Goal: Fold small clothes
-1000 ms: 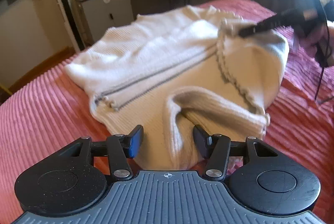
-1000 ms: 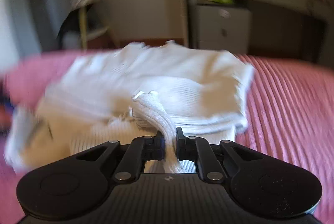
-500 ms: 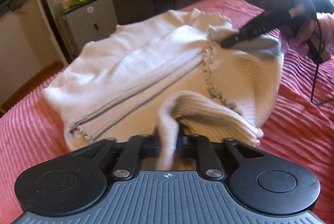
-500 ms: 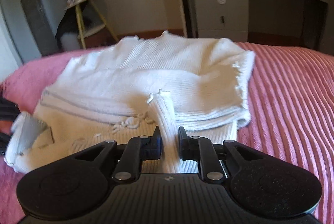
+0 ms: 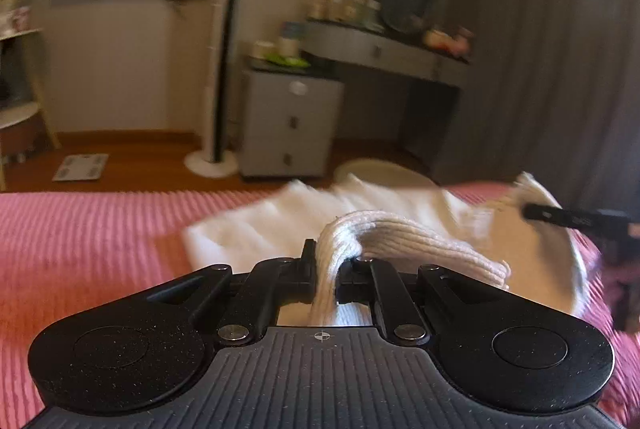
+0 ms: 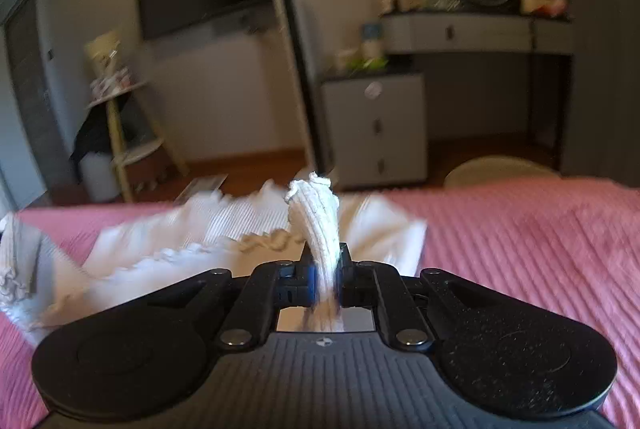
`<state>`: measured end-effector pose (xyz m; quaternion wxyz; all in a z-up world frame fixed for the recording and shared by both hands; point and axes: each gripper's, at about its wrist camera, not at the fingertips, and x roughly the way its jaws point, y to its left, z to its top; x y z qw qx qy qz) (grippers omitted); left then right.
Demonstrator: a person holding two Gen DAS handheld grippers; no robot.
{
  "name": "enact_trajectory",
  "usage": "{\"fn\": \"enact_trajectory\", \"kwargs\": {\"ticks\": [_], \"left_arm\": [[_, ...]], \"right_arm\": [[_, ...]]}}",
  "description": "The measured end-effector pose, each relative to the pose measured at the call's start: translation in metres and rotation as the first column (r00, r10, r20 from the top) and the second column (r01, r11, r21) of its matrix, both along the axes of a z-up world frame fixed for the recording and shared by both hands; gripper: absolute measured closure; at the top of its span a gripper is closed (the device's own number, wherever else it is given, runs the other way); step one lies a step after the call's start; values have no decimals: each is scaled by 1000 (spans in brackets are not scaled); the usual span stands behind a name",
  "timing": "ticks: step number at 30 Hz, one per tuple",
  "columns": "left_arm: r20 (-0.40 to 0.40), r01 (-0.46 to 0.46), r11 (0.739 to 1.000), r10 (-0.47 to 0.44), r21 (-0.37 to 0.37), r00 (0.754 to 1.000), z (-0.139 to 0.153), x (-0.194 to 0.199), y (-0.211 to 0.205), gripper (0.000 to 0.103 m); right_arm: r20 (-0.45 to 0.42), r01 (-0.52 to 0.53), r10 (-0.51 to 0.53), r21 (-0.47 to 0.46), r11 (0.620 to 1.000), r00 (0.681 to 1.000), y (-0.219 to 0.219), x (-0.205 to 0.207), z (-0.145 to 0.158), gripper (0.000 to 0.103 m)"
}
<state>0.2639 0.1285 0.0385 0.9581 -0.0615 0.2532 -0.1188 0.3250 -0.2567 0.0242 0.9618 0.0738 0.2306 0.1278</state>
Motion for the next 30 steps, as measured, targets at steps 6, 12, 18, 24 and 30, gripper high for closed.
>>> {"fn": "enact_trajectory", "kwargs": {"ticks": [6, 12, 18, 24, 30], "left_arm": [[-47, -173, 985, 172, -18, 984, -20, 47, 10, 92], [-246, -247, 968, 229, -47, 942, -61, 80, 28, 75], [-229, -168, 983, 146, -80, 962, -64, 88, 26, 61], [-122, -199, 980, 195, -25, 973, -46, 82, 16, 94], [13, -261, 965, 261, -35, 965, -20, 82, 18, 95]], "right_arm": [[-13, 71, -71, -27, 997, 997, 6, 49, -19, 94], [-166, 18, -37, -115, 993, 985, 19, 86, -53, 90], [-166, -31, 21, -59, 998, 986, 21, 92, -59, 81], [-81, -46, 34, -151, 988, 996, 36, 86, -47, 95], [85, 15, 5, -236, 972, 996, 52, 97, -17, 95]]}}
